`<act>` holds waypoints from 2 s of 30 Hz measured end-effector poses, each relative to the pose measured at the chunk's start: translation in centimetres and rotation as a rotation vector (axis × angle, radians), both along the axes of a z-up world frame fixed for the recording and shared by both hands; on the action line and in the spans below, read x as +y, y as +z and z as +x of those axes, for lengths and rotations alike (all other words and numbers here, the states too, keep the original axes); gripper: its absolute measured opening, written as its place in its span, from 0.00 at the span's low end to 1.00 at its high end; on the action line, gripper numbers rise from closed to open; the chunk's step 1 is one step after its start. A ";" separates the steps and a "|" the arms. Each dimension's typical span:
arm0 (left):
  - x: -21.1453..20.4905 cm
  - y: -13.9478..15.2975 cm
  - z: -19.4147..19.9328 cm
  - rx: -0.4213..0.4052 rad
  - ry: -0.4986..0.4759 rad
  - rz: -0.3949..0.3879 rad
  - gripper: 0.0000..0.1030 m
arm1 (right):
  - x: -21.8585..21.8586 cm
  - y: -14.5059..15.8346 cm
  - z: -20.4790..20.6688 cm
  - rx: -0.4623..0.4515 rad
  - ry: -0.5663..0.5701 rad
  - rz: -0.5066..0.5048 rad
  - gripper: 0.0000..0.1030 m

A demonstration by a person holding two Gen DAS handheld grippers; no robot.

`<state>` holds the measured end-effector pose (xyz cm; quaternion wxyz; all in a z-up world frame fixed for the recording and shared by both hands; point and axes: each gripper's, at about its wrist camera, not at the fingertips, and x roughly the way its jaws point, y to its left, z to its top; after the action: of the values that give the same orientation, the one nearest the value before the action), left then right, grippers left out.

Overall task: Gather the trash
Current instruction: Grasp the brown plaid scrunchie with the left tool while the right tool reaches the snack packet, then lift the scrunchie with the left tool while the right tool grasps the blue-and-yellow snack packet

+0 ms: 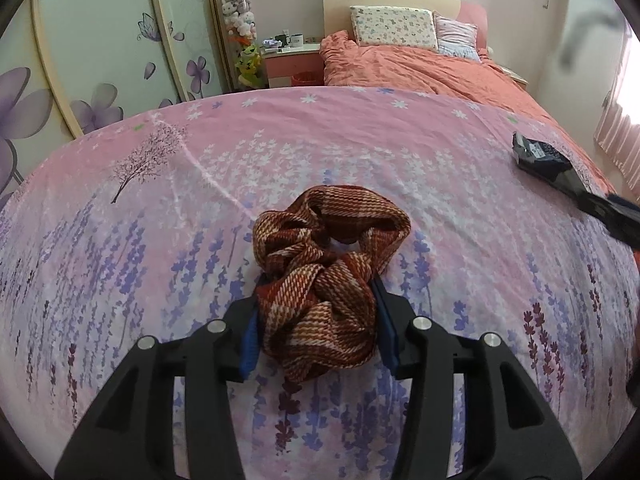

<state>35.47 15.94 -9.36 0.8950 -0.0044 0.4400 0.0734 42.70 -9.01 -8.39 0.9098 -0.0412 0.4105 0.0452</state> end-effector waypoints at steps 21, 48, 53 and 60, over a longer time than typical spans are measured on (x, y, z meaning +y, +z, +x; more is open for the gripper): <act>0.0 -0.1 0.2 0.000 0.004 -0.001 0.47 | 0.5 1.0 -9.8 0.065 0.038 0.074 0.75; -0.1 -0.1 0.0 0.000 0.006 -0.002 0.47 | 3.1 0.1 -7.9 0.009 -0.091 -0.074 0.85; -0.1 -0.1 -0.1 0.000 0.006 -0.001 0.47 | -1.1 1.2 -12.1 -0.015 -0.126 0.035 0.89; -0.1 -0.1 -0.1 0.000 0.006 -0.001 0.47 | -1.6 0.1 -11.9 0.032 -0.167 0.137 0.86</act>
<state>35.39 15.84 -9.50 0.8947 -0.0063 0.4401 0.0757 30.83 -10.64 -8.28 0.9043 0.0561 0.4232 -0.0020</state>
